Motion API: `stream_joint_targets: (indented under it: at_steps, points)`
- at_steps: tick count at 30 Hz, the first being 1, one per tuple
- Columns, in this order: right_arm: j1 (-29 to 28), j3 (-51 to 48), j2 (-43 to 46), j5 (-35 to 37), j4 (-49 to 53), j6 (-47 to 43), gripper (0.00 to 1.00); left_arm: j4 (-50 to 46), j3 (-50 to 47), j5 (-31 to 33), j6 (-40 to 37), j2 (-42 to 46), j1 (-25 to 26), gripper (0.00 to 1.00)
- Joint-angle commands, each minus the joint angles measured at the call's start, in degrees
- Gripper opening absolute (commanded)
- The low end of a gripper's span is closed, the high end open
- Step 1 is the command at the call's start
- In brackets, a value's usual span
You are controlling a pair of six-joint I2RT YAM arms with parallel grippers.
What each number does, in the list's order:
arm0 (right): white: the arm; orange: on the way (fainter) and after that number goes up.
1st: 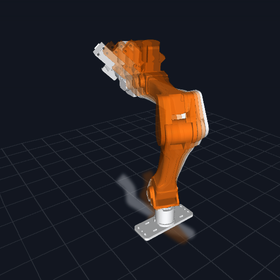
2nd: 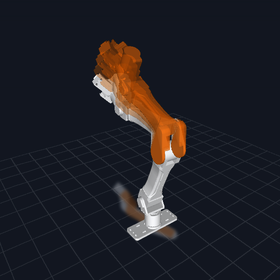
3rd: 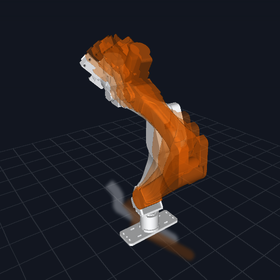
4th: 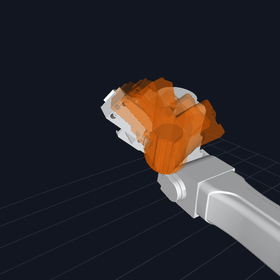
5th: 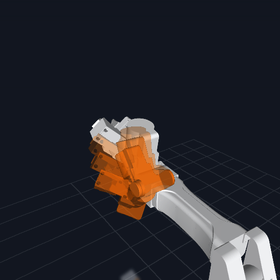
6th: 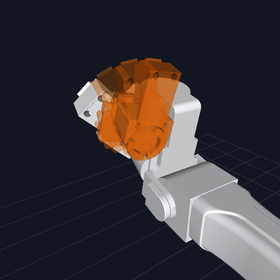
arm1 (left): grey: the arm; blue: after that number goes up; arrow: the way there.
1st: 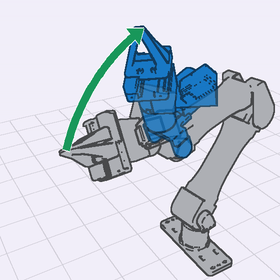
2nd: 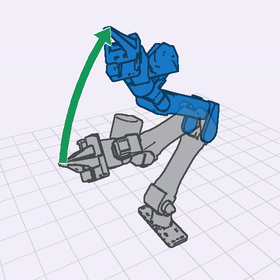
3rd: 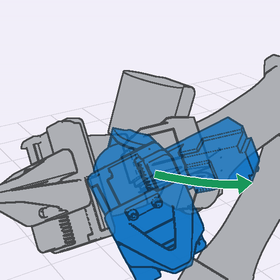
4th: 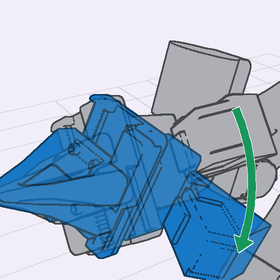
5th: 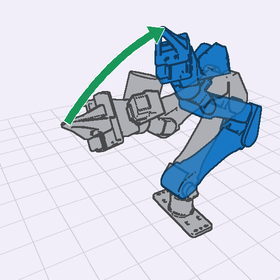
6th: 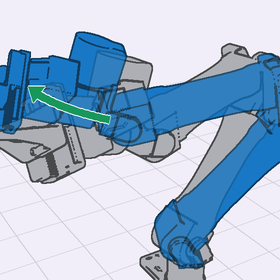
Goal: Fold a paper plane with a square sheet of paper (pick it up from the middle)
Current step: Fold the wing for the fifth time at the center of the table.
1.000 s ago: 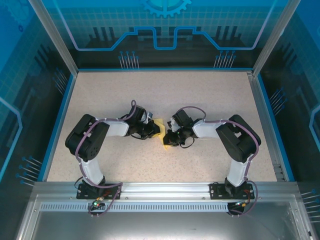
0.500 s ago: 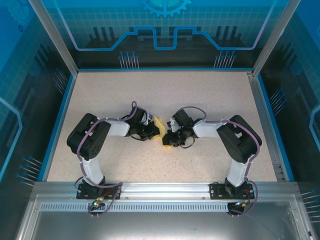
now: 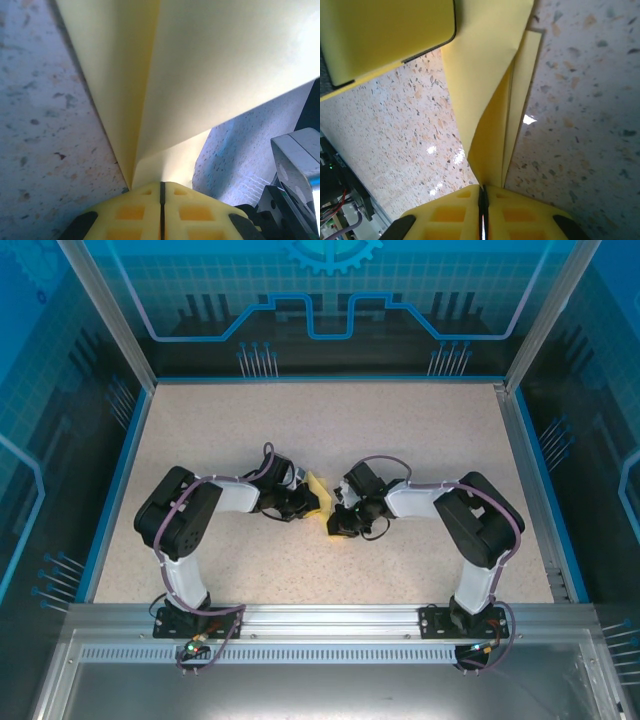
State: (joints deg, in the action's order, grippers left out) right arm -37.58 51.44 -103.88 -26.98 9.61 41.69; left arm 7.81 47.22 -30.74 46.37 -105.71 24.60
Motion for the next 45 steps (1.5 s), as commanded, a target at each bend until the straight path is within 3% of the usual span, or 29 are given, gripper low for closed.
stream_joint_targets:
  at_steps: [1,6,10,21,36,45]
  points:
    - [-1.35,-0.46,-0.63,2.47,4.70,-1.12,0.14,-3.52,0.42,2.41,-0.58,-2.02,0.38,0.10]
    - [-1.33,-3.25,9.65,8.81,2.55,-2.07,0.24,-3.94,0.51,2.55,-0.84,-1.78,0.45,0.10]
    - [-1.85,-3.23,13.29,11.69,1.22,-4.47,0.25,-4.29,0.58,2.74,-1.06,-1.60,0.43,0.10]
    - [-3.46,3.44,1.79,4.78,-3.10,-4.48,0.17,-4.69,0.72,2.66,-1.27,-1.60,0.45,0.10]
    - [-3.53,3.63,0.14,10.19,5.49,-6.10,0.16,-6.80,2.19,4.28,0.04,-1.78,0.45,0.11]
    - [-3.64,3.01,-0.72,5.69,3.54,-5.84,0.16,-7.11,2.28,4.87,0.39,-2.14,0.45,0.11]
